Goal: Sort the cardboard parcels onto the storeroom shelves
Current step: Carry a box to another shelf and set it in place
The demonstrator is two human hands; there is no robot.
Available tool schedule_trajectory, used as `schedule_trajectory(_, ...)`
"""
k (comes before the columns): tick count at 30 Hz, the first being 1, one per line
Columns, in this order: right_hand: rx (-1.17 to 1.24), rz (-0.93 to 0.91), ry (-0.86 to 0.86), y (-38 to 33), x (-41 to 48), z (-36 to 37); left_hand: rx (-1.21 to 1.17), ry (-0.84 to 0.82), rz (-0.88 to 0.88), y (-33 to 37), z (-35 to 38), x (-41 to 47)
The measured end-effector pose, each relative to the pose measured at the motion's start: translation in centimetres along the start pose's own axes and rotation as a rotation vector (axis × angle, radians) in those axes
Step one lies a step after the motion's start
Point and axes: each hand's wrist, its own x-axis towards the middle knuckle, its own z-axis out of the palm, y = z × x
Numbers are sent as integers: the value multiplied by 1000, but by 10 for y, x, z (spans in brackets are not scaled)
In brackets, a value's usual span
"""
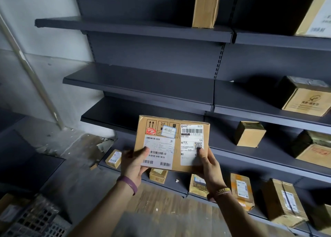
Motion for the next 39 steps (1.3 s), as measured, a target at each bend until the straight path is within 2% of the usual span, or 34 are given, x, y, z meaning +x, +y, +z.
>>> schedule_trajectory(7,19,58,127,12,3,-36,144,-150,-103,-14,32,16)
schedule_trajectory(13,72,70,467,10,-23,-97,209,-360,-263,-51,99,25)
schedule_trajectory(18,144,60,757,8,-70,-156,272,-605,-424,-93,169,4)
schedule_trajectory(22,176,63,1003,3,-123,-197,348,-783,-534,-125,230,-32)
schedule_trajectory(29,176,-46,1309,-16,-210,-263,429,-1026,-670,-171,327,-119)
schedule_trajectory(33,181,-62,1424,-21,-252,-306,468,-1134,-704,-205,376,-171)
schedule_trajectory(39,208,-37,1490,-9,-309,-404,555,-1201,-756,-280,453,-251)
